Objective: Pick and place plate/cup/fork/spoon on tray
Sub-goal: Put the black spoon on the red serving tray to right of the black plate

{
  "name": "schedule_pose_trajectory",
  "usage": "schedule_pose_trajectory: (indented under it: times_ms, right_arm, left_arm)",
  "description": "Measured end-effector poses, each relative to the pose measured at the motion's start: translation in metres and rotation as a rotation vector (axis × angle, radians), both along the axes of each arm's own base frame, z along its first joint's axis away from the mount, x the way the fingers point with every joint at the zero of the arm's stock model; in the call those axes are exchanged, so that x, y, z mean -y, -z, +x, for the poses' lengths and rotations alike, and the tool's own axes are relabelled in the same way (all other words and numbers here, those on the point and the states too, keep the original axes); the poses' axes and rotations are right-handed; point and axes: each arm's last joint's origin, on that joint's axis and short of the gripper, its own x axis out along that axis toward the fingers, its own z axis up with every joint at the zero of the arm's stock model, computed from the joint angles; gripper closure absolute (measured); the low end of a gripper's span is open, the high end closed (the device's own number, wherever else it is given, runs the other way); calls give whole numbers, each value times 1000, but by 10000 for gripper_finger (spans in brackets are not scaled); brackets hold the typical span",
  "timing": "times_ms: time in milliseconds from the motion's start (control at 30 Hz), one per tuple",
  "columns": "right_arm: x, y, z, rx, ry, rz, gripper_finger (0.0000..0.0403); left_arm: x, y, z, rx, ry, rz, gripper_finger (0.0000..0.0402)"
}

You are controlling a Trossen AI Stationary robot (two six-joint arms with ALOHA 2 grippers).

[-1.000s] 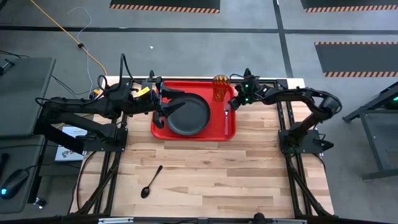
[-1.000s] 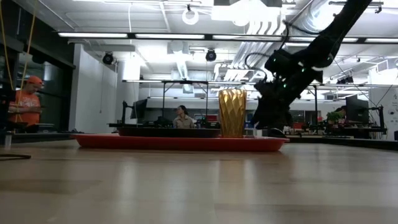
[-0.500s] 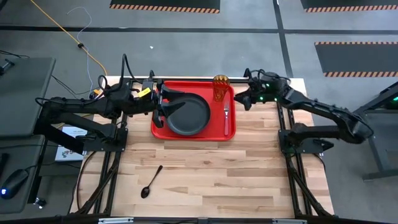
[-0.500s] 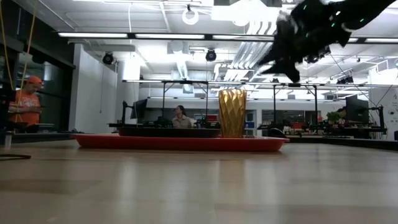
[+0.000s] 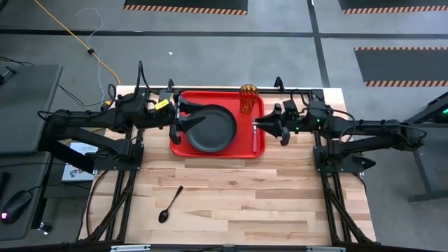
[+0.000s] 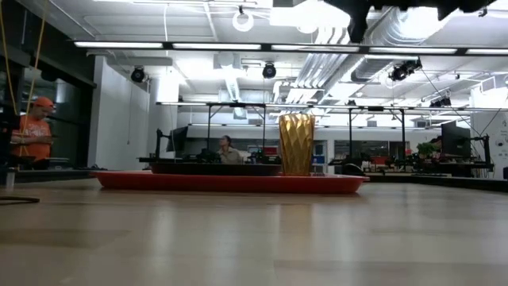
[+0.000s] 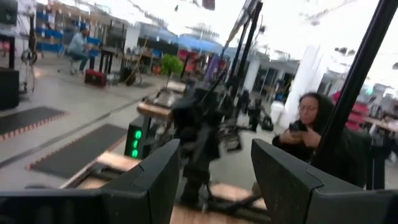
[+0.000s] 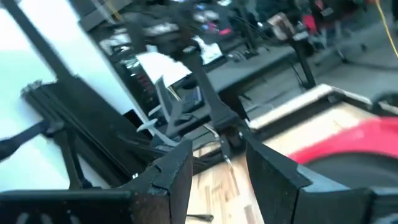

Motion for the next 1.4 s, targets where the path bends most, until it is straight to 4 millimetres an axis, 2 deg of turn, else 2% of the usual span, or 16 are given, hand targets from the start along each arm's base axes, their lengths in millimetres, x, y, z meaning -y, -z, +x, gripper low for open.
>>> schedule_pose_trajectory:
  times_ms: [167, 400, 1133, 1267, 1400]
  right_arm:
    - [-13, -13, 2, 36, -7, -108, 261]
    - [-14, -22, 1, 57, 1, -139, 261]
    - [-14, -21, 2, 41, -3, -132, 261]
    - [-14, -21, 2, 41, -3, -132, 261]
    - [-14, -21, 2, 37, -3, -132, 261]
  left_arm:
    - [0, 2, -7, -49, 0, -3, 216]
    - [0, 2, -7, -52, 1, -7, 216]
    - [0, 4, -7, -62, 2, -23, 216]
    - [0, 12, -6, -138, 6, -98, 216]
    - [5, 32, -8, -339, 38, -210, 216]
